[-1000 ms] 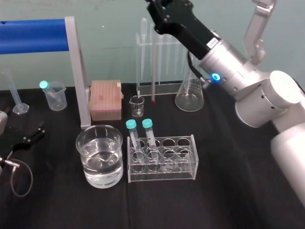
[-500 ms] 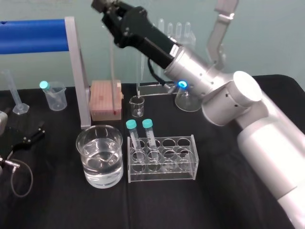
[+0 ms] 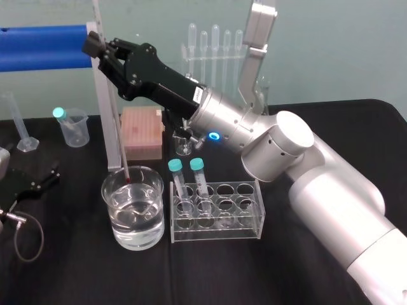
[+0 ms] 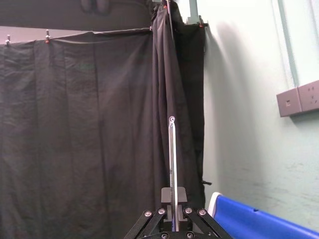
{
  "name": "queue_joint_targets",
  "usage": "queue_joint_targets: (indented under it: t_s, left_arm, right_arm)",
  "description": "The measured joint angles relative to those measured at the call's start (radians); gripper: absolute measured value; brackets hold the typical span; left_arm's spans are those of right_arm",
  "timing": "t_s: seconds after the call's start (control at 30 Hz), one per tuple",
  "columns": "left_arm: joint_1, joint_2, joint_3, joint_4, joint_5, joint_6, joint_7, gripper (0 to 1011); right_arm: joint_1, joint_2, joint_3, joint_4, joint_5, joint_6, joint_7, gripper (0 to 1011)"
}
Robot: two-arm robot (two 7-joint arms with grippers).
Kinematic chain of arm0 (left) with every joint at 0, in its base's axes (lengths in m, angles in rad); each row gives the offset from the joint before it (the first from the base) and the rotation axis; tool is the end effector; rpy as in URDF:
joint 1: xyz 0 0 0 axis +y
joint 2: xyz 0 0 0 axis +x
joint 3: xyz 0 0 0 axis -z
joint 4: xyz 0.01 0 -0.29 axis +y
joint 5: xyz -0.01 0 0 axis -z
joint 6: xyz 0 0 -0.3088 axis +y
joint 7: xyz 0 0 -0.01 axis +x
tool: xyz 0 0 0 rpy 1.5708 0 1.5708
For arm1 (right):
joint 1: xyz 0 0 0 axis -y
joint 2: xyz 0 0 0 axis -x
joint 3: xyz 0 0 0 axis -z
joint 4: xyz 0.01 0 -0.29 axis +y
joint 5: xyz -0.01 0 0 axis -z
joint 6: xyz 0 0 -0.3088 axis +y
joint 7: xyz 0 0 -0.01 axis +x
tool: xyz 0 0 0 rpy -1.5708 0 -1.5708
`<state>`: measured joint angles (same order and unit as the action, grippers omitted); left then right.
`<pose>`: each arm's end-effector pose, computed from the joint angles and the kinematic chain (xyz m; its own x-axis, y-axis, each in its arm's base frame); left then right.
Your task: Hold the thermometer with one hand and immerse one end into the beaker, then reinsert it into the test tube rack.
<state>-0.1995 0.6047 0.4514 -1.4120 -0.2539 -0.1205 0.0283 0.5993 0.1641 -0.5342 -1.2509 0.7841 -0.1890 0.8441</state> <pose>0.3581 0.0827 -0.3023 0.2923 0.8803 0.3737 -0.9553 0.2873 0.0703 0.4568 0.0894 -0.1949 0.9579 -0.2871 -0.0023 0.2544 0.8450 0.4704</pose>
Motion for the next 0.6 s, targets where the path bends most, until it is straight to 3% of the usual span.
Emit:
queue_joint_targets:
  t_s: [0.23, 0.6]
  left_arm:
    - [0.000, 0.000, 0.000, 0.000, 0.000, 0.000, 0.000, 1008]
    - [0.000, 0.000, 0.000, 0.000, 0.000, 0.000, 0.000, 1008]
  right_arm:
    - [0.019, -0.016, -0.025, 0.087, 0.024, -0.013, 0.030, 58]
    - [0.037, -0.029, -0.049, 0.182, 0.014, -0.029, 0.053, 58]
